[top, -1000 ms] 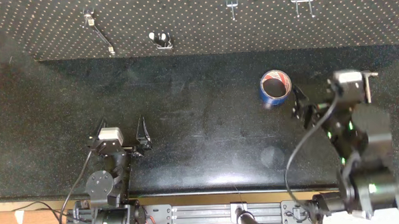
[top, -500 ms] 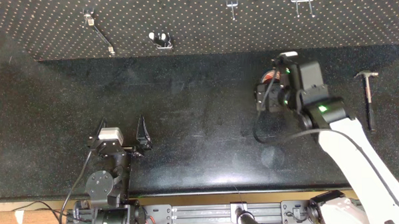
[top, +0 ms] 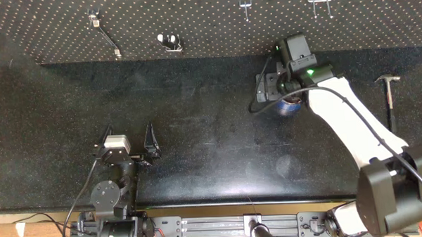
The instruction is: Place Tools Onto Pegboard
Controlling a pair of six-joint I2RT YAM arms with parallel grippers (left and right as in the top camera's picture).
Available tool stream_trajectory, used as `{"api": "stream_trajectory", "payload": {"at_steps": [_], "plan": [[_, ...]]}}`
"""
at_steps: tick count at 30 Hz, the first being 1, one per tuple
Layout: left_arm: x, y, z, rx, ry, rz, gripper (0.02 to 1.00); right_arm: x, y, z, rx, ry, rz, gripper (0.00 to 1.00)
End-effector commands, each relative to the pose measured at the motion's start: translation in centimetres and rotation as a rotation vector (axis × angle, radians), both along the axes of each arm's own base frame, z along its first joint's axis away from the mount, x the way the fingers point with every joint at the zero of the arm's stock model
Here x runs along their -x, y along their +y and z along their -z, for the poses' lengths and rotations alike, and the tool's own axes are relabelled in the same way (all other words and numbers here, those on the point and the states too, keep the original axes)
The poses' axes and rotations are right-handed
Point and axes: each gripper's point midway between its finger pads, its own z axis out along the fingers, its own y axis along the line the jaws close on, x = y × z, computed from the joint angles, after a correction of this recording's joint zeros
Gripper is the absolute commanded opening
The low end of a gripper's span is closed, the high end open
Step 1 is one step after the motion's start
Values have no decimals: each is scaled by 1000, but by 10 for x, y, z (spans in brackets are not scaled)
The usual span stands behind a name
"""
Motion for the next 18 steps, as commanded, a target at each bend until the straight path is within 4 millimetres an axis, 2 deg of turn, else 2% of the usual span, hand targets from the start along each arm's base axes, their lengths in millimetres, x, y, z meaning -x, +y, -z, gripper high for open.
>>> {"api": "stream_trajectory", "payload": {"at_steps": [1, 9, 18], "plan": [[1, -3, 0, -7, -1, 20, 996, -12, 4, 8, 4, 25, 37, 976], [1, -3, 0, -7, -1, 20, 996, -11, -4, 24, 57, 59, 70, 976], [1, -3, 0, -7, -1, 20, 996, -11, -8, 33, 80, 76, 75, 978]]}}
